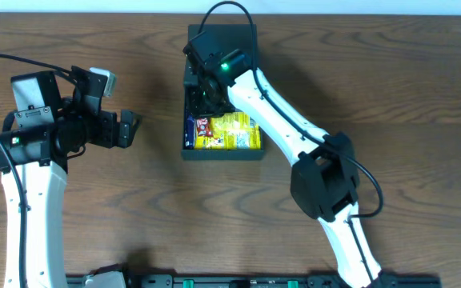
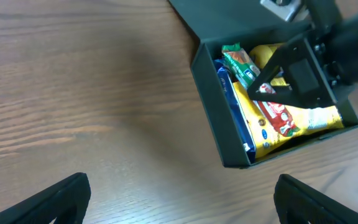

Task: Pack container
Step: 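Carry the Milo bar into the box, release it, lift gripper out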

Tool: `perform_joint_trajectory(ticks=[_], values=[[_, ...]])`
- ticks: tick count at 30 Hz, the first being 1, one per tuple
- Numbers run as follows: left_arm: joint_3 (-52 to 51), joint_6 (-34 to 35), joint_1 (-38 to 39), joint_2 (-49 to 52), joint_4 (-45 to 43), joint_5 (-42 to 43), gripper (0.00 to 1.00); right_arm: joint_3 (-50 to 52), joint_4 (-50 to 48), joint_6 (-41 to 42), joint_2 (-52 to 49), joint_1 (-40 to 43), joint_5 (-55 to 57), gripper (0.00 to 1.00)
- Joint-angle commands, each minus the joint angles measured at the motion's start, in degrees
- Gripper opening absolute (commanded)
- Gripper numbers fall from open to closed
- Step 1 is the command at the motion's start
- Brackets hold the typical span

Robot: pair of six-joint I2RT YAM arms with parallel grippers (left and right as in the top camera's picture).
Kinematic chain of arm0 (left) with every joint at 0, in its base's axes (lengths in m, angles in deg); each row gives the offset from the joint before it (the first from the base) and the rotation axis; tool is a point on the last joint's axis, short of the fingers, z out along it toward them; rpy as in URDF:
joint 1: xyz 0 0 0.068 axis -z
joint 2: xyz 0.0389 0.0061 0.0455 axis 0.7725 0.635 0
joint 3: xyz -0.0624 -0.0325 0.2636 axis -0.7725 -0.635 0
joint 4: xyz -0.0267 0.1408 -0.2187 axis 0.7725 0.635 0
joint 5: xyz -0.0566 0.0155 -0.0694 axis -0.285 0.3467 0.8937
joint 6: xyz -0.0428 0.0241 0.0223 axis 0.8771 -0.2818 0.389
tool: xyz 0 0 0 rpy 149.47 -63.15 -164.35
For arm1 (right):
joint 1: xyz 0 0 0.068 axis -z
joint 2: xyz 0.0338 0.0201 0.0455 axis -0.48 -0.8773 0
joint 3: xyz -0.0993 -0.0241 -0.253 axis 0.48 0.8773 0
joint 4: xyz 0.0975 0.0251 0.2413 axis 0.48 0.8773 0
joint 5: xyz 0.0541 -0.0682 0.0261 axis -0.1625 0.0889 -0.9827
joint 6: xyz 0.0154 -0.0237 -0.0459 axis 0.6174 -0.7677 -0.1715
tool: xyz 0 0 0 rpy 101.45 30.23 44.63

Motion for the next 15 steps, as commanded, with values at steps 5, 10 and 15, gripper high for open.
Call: perform_joint_trajectory(ticks=[5,10,15], values=[[0.17,-0.59,-0.13,-0.42,-0.26,-0.15,0.95,1.11,-0.55,5.92,-0.17,-1.31,3.23,0.29],[0.17,-0.59,-0.13,-0.31,-0.24,-0.15,0.95,1.07,-2.47,5.86,-0.11,-1.33,3.17,0.63],[0.17,-0.57,-0.13,0.61,-0.22,0.15,0.95,-1.05,-2.51,3.17,1.33,-0.09,2.10,0.63]])
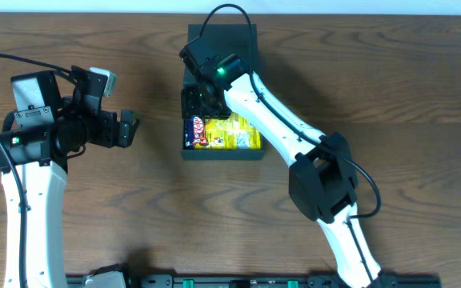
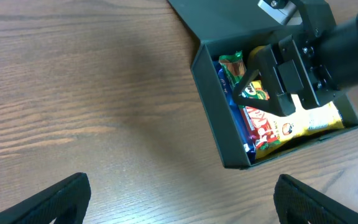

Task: Pack container
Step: 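Carry the Milo bar into the box, release it, lift gripper out, then move both grippers to the lid's back edge and grasp it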

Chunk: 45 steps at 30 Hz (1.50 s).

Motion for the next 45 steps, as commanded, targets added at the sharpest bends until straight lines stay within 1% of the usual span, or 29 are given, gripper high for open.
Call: perform_joint_trajectory(ticks=[1,3,4,5,6,7,8,10,11,12,13,16,22,25,27,29,32,34,36,40,42,45], values=[[0.17,-0.57,-0.13,0.87,-0.02,0.57,0.95,-2.49,0.24,-2.60,2.12,1.01,0.15,0.61],[0.17,-0.59,-0.13,1.51,-0.09,1.95,0.95,-3.50,0.22,-5.09,3.96,1.95,0.20,0.58],[0.17,-0.59,-0.11,1.90,-0.24,2.86,0.95,-3.74,-0.04,-6.34,5.05,2.49,0.50,0.52],[0.17,-0.59,-0.11,2.38,-0.39,3.91,0.96,-3.85,-0.37,-7.69,6.56,3.15,1.42,0.42],[0.17,-0.59,-0.11,2.80,-0.52,4.90,0.96,-3.89,-0.72,-8.74,7.74,3.74,2.67,0.21],[0.17,-0.59,-0.11,3.32,-0.79,5.73,1.00,-3.89,-0.98,-9.40,9.05,4.44,4.46,0.04],[0.17,-0.59,-0.11,3.82,-1.20,6.32,0.85,-3.89,-1.18,-9.66,10.14,5.25,6.56,0.02],[0.17,-0.55,-0.11,5.27,-2.71,7.23,0.52,-3.89,-1.40,-9.66,12.22,7.50,12.24,0.02],[0.17,-0.26,-0.11,5.97,-3.72,7.78,0.31,-3.89,-1.36,-9.68,12.68,8.55,14.51,0.02],[0.17,1.07,-0.11,6.73,-5.11,7.78,0.08,-3.89,-1.22,-10.16,12.92,9.64,16.22,0.02],[0.17,3.67,-0.11,7.76,-7.06,7.80,0.06,-3.87,-0.98,-11.19,13.07,10.86,16.98,0.02],[0.17,10.93,-0.09,10.84,-12.55,7.80,0.06,-3.74,-0.28,-15.08,12.61,14.99,16.76,0.02],[0.17,26.64,2.03,18.93,-27.15,8.22,0.06,-1.62,-1.44,-29.29,10.67,22.75,5.03,0.02],[0.22,35.17,4.57,23.43,-35.19,6.84,0.06,-0.59,-3.28,-30.60,8.66,26.47,2.21,0.01],[1.14,41.66,6.47,26.82,-37.57,3.26,0.06,-0.59,-4.68,-30.58,6.21,29.18,-3.89,0.01],[3.43,44.83,8.70,30.75,-37.75,0.15,0.05,-0.59,-7.17,-29.59,2.89,31.52,-11.06,0.01],[9.81,47.21,11.80,36.98,-36.35,-0.92,0.06,-0.66,-11.13,-25.49,-2.25,33.86,-15.28,0.01],[16.87,49.03,13.68,41.90,-32.26,-5.11,0.05,-1.03,-13.68,-23.21,-5.51,34.86,-19.06,0.01],[25.00,49.46,14.64,46.90,-26.21,-8.87,0.06,-2.43,-15.19,-21.29,-9.03,35.45,-24.04,0.01],[38.23,50.80,14.47,55.25,-15.28,-8.96,0.06,-3.74,-13.97,-20.90,-12.72,35.47,-27.89,0.01],[40.92,51.58,14.19,57.51,-13.31,-8.94,0.05,-3.72,-13.40,-20.92,-13.33,35.32,-28.59,0.01],[41.55,53.24,13.90,59.89,-13.16,-8.74,0.06,-3.72,-13.35,-20.94,-13.73,35.10,-29.42,0.01]])
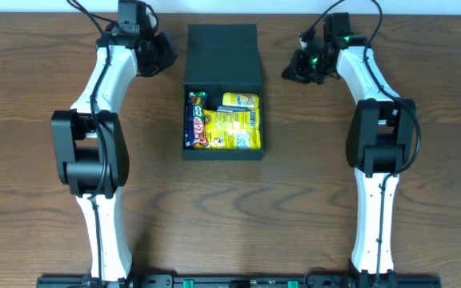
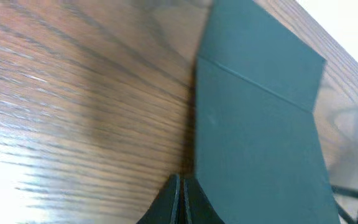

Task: Pack container
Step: 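Move both grippers to the lid's back edge and grasp it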

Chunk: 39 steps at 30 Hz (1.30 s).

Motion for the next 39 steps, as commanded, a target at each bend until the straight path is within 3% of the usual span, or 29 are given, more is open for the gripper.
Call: perform_joint_trajectory(ticks=[1,20,31,39], values=[[1.36,2.75,-0.63,3.04,0.35,-0.79,0.06,-2.01,-0.15,0.92,0.68,-0.70,-4.00,0.01],[1.38,5.25,-1.68,10.51,-9.60,14.36,0.06,-2.01,-3.58,3.34,-0.02,-6.93,-5.62,0.01],[1.38,4.98,-1.57,10.97,-11.74,18.78,0.06,-2.01,-7.37,3.28,-0.02,-7.02,-14.67,0.01],[1.57,2.43,-1.81,10.93,-12.87,23.58,0.06,-2.03,-10.82,-1.22,0.04,-6.16,-25.75,0.01]])
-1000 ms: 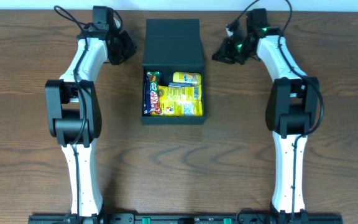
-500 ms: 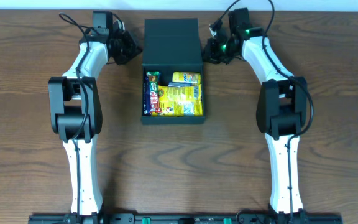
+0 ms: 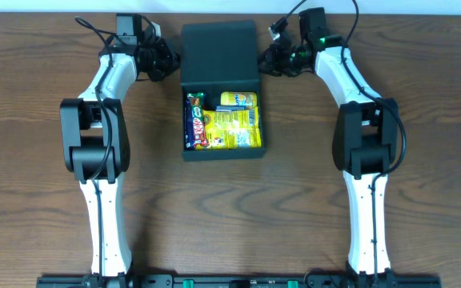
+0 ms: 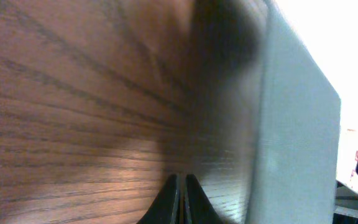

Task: Pack container
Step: 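Move both grippers to the lid's back edge and grasp it, then swing the lid forward with both grippers to close the box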

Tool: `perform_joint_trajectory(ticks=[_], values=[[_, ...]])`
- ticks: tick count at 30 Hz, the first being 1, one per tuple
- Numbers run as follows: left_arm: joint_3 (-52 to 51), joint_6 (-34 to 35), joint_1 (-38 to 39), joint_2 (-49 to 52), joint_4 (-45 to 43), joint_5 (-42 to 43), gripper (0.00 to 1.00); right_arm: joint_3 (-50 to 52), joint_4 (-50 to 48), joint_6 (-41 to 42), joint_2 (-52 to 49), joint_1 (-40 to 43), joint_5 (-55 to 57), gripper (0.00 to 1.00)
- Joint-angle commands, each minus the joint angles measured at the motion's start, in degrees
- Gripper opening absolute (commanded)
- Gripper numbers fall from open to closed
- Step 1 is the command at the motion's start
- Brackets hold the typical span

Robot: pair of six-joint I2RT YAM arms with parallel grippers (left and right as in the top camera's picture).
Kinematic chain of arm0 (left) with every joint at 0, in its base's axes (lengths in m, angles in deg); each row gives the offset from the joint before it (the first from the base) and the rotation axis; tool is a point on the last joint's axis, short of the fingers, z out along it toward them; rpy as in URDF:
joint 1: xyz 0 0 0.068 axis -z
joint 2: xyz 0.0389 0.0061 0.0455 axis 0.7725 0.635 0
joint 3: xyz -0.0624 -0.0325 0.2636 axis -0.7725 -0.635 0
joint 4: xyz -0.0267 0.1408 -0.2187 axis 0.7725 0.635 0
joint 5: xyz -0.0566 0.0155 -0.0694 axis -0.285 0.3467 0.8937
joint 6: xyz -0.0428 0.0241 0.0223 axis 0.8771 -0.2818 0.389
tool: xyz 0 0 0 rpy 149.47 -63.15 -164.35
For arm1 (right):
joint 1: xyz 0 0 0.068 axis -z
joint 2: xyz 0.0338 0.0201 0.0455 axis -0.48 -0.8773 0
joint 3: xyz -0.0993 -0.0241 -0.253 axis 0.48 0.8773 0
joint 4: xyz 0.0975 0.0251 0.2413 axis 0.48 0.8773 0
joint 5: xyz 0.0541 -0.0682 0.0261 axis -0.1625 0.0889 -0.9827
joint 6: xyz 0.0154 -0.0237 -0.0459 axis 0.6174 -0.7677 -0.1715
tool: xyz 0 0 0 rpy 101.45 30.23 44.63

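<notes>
A black container [image 3: 222, 152] sits mid-table with its lid [image 3: 219, 52] swung open toward the back. Inside lie yellow snack packets [image 3: 234, 128], a red bar [image 3: 201, 132] and a green-ended packet [image 3: 194, 100]. My left gripper [image 3: 169, 62] is at the lid's left edge. In the left wrist view it [image 4: 180, 179] is shut with nothing in it, low over the wood, and the lid [image 4: 294, 130] rises just to its right. My right gripper [image 3: 267, 61] is at the lid's right edge; its fingers are too small and dark to read.
The brown wooden table [image 3: 70, 200] surrounds the container on all sides. Both arms reach from the front edge to the back, one on each side of the container. A black rail [image 3: 230, 282] runs along the front edge.
Both grippers have moved inward, from a short way off the lid to right beside its left and right edges. In the left wrist view the lid is nearer and steeper. The snacks have not shifted.
My right gripper was first down in the container among the snacks while my left hung open off to the left. The red bar then lay along the left side. Later both arms were at the back flanking the lid, left shut. Now both are at the lid's edges.
</notes>
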Motion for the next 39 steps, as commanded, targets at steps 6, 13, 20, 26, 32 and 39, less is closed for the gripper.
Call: perform_joint_trajectory(ticks=[6,13,20,26,32,39], values=[[3.52,-6.45,-0.20,1.20,-1.18,11.96,0.05,-3.65,-2.32,-2.23,0.61,1.79,-15.89,0.01],[9.44,-9.16,-0.17,1.01,-0.72,16.72,0.06,-8.39,-2.10,-2.23,2.38,2.97,-19.54,0.01],[12.11,-14.97,-0.20,-1.99,1.60,20.87,0.06,-10.99,-1.49,-2.27,5.70,3.02,-20.11,0.01],[12.11,-27.23,-0.20,-7.78,11.54,18.99,0.06,-10.99,4.68,-8.24,9.05,3.02,-18.67,0.01],[12.11,-37.64,-0.07,-13.62,21.66,14.16,0.06,-10.99,17.46,-18.93,13.44,2.84,-12.13,0.01],[12.11,-47.12,-0.04,-18.49,30.75,11.54,0.06,-10.99,29.35,-28.98,18.53,2.86,-6.82,0.01]])
